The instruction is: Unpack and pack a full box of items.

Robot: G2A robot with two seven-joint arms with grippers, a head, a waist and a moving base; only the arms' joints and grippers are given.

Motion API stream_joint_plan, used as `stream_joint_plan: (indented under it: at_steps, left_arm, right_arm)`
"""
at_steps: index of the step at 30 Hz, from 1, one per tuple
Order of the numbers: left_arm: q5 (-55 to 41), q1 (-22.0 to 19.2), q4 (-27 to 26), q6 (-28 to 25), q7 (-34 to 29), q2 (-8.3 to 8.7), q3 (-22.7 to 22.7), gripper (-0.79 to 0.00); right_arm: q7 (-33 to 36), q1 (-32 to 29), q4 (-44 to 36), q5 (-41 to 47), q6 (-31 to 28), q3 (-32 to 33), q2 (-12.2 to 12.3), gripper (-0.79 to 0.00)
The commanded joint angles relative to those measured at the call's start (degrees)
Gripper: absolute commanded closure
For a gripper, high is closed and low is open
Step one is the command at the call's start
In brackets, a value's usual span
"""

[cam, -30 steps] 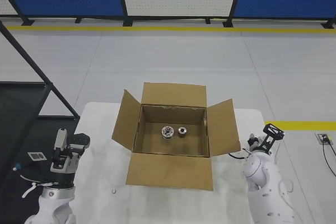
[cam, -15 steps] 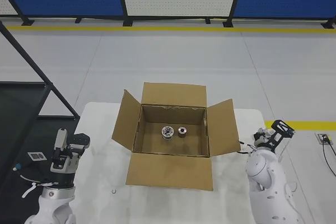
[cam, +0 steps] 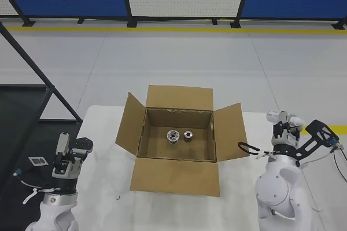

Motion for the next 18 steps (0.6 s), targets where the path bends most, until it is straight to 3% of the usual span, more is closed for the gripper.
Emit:
stream_joint_plan:
  at_steps: [1, 7, 18]
  left_arm:
    - [0.00, 0.00, 0.00, 0.00, 0.00, 0.00, 0.00, -0.785]
    - [0.00, 0.00, 0.00, 0.00, 0.00, 0.00, 0.00, -0.785]
    - [0.00, 0.00, 0.00, 0.00, 0.00, 0.00, 0.00, -0.785]
  right_arm:
    - [0.78, -0.59, -2.11, -0.31, -2.40, -2.34, -0.01, 0.000]
    - [14.09, 2.25, -1.07, -6.15, -12.66, -9.15, 0.56, 0.000]
    - [32.07, 16.05, 16.18, -17.01, -25.02, -22.27, 0.19, 0.000]
